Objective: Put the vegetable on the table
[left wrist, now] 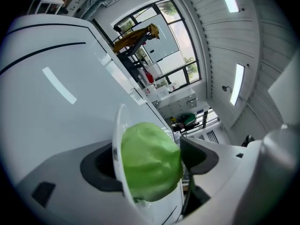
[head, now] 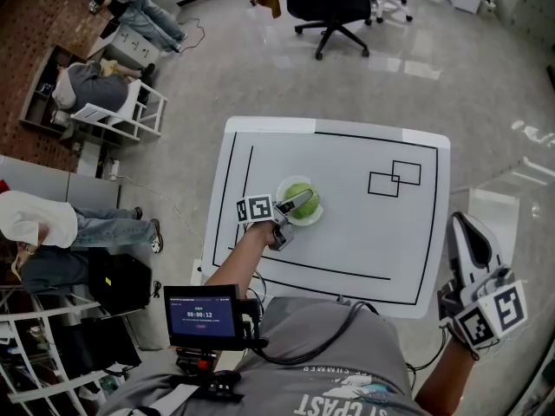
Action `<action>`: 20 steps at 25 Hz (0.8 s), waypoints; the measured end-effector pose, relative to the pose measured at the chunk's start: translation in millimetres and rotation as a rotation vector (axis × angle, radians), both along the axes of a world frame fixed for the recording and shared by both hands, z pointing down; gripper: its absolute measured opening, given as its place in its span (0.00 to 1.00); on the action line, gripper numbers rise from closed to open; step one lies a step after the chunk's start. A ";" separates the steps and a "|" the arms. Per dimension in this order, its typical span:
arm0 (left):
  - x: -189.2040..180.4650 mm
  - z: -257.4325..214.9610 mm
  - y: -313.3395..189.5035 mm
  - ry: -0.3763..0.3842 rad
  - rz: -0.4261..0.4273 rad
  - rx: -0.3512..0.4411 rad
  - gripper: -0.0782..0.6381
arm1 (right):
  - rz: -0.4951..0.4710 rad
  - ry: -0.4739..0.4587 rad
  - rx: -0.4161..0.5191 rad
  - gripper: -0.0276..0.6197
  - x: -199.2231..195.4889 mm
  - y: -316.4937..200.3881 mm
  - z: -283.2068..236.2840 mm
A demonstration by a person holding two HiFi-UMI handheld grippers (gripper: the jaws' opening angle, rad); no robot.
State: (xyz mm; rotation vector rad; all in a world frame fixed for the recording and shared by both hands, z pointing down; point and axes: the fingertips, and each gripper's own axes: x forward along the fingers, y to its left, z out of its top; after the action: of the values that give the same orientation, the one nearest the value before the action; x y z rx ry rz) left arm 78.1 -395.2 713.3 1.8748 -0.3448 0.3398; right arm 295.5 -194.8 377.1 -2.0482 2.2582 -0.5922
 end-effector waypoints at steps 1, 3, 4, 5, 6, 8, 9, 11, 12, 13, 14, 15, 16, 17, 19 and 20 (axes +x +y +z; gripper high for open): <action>-0.5 0.0 -0.1 -0.004 0.004 0.005 0.63 | 0.001 0.000 0.001 0.05 0.7 0.8 -0.3; -3.1 1.5 0.9 -0.024 0.017 0.015 0.63 | 0.003 0.001 0.003 0.05 1.4 2.5 -1.5; -5.0 3.3 2.5 -0.039 0.030 0.021 0.63 | 0.004 0.001 0.004 0.05 1.3 3.4 -2.4; -7.3 5.6 4.8 -0.056 0.044 0.026 0.63 | 0.004 0.002 0.005 0.05 1.0 4.2 -3.2; -9.7 7.9 7.2 -0.071 0.056 0.030 0.63 | 0.003 0.003 0.006 0.05 0.6 5.0 -3.8; -14.4 11.7 10.5 -0.086 0.063 0.027 0.63 | 0.004 0.004 0.009 0.05 0.2 6.7 -4.1; -16.5 12.8 11.4 -0.088 0.060 0.024 0.63 | 0.004 0.005 0.010 0.05 0.3 7.9 -4.0; -20.1 13.4 13.1 -0.096 0.054 0.029 0.63 | 0.004 0.006 0.013 0.05 0.6 10.8 -4.7; -21.7 13.0 14.3 -0.105 0.055 0.038 0.63 | 0.004 0.007 0.015 0.05 0.6 12.5 -5.7; -23.1 12.5 15.6 -0.116 0.060 0.049 0.64 | 0.003 0.008 0.016 0.05 0.5 14.3 -7.0; -24.3 12.0 16.9 -0.129 0.066 0.063 0.64 | 0.002 0.008 0.018 0.05 0.5 15.9 -8.1; -25.3 11.7 17.9 -0.141 0.073 0.079 0.65 | 0.001 0.009 0.019 0.05 0.5 17.4 -8.9; -26.4 11.8 18.7 -0.152 0.079 0.094 0.65 | 0.000 0.009 0.020 0.05 0.4 18.7 -9.3; -27.5 12.3 19.0 -0.162 0.082 0.108 0.66 | -0.001 0.010 0.021 0.05 0.1 20.0 -9.5; -30.0 13.4 18.1 -0.175 0.075 0.126 0.67 | -0.002 0.011 0.024 0.05 -0.6 22.3 -10.0; -31.0 13.6 17.3 -0.180 0.066 0.131 0.67 | -0.002 0.012 0.026 0.05 -0.7 23.6 -10.3</action>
State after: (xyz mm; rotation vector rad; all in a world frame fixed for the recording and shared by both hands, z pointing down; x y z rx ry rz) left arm 47.1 -377.9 726.8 1.9924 -0.4364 0.5442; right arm 294.9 -171.2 366.7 -2.0433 2.2628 -0.5493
